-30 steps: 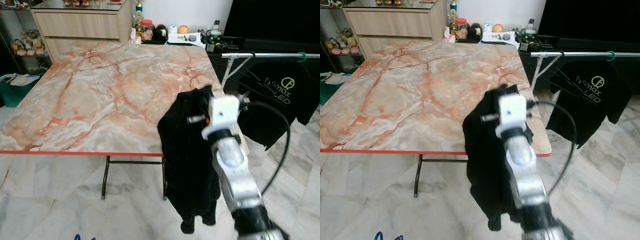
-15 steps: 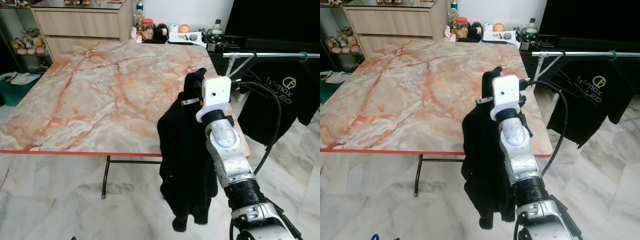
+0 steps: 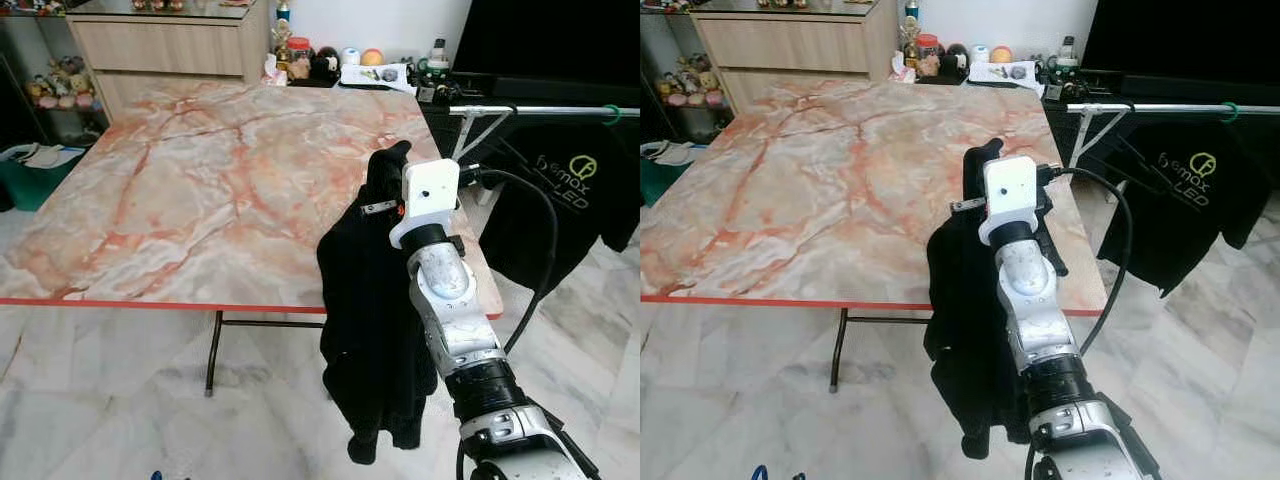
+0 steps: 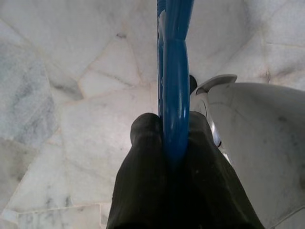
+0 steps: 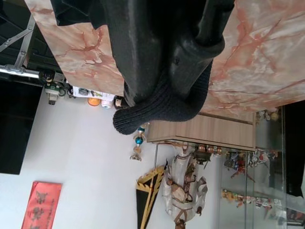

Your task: Hang hanger

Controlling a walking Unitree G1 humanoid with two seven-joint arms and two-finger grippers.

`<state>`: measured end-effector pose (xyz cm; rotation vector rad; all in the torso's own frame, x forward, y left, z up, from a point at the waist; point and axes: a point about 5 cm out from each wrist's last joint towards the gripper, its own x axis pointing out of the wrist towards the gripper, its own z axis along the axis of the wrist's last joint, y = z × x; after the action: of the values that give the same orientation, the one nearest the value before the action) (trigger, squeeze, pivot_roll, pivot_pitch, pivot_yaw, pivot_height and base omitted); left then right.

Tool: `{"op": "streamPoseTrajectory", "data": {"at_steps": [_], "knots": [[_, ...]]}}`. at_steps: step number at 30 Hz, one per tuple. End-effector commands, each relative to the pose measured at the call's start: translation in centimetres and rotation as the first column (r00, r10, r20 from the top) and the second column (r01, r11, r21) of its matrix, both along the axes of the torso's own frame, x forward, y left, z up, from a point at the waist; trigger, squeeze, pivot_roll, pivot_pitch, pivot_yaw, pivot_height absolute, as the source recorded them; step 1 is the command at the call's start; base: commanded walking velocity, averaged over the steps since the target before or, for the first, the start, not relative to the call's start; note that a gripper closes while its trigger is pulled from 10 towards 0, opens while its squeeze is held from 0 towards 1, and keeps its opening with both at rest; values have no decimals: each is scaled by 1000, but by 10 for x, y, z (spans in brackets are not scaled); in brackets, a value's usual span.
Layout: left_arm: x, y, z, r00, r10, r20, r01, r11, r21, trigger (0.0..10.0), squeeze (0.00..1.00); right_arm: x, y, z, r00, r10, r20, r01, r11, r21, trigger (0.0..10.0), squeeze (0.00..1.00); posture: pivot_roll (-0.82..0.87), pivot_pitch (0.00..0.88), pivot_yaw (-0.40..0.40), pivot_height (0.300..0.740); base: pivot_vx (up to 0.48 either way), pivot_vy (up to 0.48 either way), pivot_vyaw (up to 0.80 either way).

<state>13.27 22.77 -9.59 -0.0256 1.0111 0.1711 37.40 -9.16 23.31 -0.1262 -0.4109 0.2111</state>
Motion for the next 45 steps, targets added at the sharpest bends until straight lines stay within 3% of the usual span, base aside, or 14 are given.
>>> {"op": "streamPoseTrajectory", "data": {"at_steps": [1, 8, 15, 20, 24, 36, 45], "knots": [[-5, -15, -5, 999, -13, -31, 12, 999, -40, 10000, 0, 0, 3, 14, 998, 13, 59, -15, 1000, 20, 10000, 0, 9, 88, -23, 721, 0, 0, 0], [-5, -3, -3, 1000, -2, -28, 1, 1000, -21, 10000, 0, 0, 4, 13, 998, 16, 58, -17, 1000, 23, 10000, 0, 12, 87, -24, 721, 210, 0, 0], [-15, 34, 5, 1000, 1, -29, 1, 999, 54, 10000, 0, -1, 3, 15, 998, 16, 69, -18, 999, 28, 10000, 0, 16, 80, -26, 721, 257, 0, 0], [-18, 42, 7, 1000, 16, -18, -14, 995, 99, 10000, 0, -1, 3, 15, 997, 15, 71, -17, 999, 30, 10000, 0, 22, 75, -25, 721, 286, 0, 0], [-17, 40, 7, 1000, 8, -7, -8, 995, 103, 10000, 0, -1, 3, 19, 996, 13, 83, -16, 999, 33, 10000, 0, 24, 69, -21, 721, 288, 0, 0], [0, 15, 6, 998, -45, 43, 42, 997, 69, 10000, 0, 12, 8, 81, 973, 44, 227, -49, 999, 18, 10000, 0, 19, 48, -18, 721, 290, 0, 0], [5, 13, 7, 996, -54, 64, 50, 997, 64, 10000, 0, 23, 6, 125, 962, 30, 273, -29, 1000, -8, 10000, 0, 15, 54, -16, 721, 301, 0, 0]]}}
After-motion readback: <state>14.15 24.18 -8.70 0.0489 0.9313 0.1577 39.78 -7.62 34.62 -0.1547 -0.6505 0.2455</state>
